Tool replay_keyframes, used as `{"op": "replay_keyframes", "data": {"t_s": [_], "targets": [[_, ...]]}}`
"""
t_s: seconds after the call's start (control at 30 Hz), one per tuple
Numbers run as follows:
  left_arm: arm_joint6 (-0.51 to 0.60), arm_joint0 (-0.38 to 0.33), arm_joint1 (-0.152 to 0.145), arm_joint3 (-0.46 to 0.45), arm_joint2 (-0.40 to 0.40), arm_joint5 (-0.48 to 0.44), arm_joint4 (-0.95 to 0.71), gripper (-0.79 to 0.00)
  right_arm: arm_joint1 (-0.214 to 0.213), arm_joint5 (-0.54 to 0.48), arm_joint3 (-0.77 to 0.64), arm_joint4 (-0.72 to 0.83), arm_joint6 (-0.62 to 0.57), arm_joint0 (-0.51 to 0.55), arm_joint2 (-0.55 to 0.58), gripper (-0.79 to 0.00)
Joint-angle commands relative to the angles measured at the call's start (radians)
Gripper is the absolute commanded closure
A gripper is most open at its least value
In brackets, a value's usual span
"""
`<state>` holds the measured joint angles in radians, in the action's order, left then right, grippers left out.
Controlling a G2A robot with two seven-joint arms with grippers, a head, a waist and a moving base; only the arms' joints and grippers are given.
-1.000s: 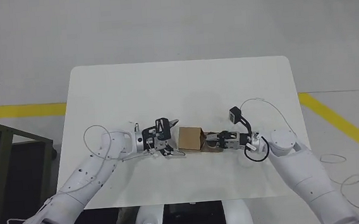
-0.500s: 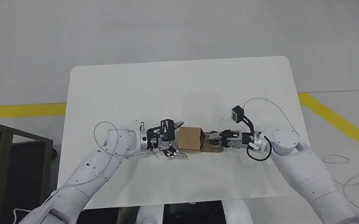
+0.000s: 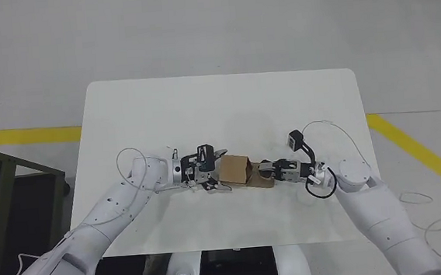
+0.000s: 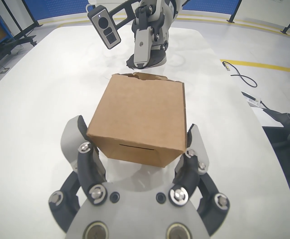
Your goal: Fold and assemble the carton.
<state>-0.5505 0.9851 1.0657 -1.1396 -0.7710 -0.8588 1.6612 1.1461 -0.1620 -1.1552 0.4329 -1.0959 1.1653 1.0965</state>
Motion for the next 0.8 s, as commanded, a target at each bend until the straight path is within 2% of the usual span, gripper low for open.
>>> {"op": "replay_keyframes", "data": {"t_s": [0.0,0.3,0.43,0.77], "targets": [[-0.001,0.001,0.0,0.0,-0.001,-0.001,-0.002,-0.699,-0.002,0.0,-0.005,0.0,0.003,0.005,0.007,0.0],[-0.025,0.004,-0.004,-0.009,-0.01,-0.002,-0.004,-0.68,-0.018,-0.006,-0.033,-0.002,0.025,0.036,0.062,0.0],[-0.046,0.01,-0.009,-0.017,-0.022,-0.003,-0.006,-0.634,-0.032,-0.004,-0.049,-0.008,0.035,0.059,0.11,0.0],[-0.045,0.023,-0.017,-0.025,-0.036,-0.005,0.001,-0.631,-0.053,0.013,-0.093,-0.012,0.039,0.112,0.176,0.0]]}}
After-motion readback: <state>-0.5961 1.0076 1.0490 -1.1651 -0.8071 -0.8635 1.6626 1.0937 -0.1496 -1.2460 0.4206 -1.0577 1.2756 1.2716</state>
